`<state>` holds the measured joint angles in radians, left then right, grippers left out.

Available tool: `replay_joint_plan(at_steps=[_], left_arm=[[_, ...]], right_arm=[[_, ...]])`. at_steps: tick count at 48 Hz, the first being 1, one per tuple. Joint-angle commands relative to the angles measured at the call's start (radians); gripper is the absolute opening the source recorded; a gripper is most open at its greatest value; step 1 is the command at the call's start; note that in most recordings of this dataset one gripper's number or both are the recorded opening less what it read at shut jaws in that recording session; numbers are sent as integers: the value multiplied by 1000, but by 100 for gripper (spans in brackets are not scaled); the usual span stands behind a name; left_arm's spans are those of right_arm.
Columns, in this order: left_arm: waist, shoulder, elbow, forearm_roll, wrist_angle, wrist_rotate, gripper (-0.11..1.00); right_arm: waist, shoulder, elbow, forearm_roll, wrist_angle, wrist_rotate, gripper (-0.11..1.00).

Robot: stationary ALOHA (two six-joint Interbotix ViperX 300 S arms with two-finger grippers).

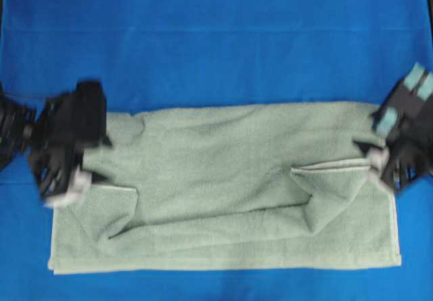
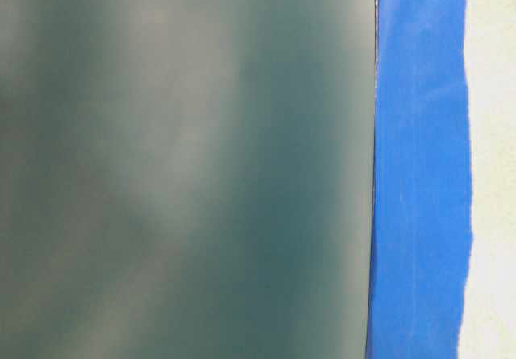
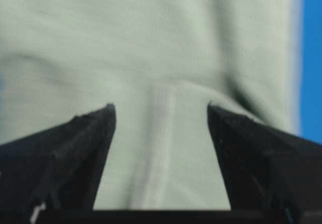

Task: Fold a bath towel.
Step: 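Release the corners and move both grippers to the folded edge's ends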

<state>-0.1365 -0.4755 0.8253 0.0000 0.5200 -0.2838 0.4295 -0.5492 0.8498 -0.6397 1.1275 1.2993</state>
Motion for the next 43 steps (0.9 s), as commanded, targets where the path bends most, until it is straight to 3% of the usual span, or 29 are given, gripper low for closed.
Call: replay_joint_plan(at_steps=[1,6,12,22,35,40,43], left_arm=[[106,11,6,3,-18,49,69],[192,69,37,0,-52,121,69],[225,153,66,-2,-114,178,69],[259,304,110,-2,-252,210,69],[296,411,149,-14,-325,202,68],[281,413,141,-17,-293,206,61],[267,416,130,-17,-250,209,52]], right_arm=[[-107,-18,48,-20,-51,-18,63],[-224,-9,123,-11,-202,-74,63],[-373,32,209,15,-465,-137,63],[-528,181,272,17,-721,-210,63],[-581,353,250,17,-807,-273,63],[-581,365,247,12,-810,-278,62],[-581,364,249,12,-810,-281,58]])
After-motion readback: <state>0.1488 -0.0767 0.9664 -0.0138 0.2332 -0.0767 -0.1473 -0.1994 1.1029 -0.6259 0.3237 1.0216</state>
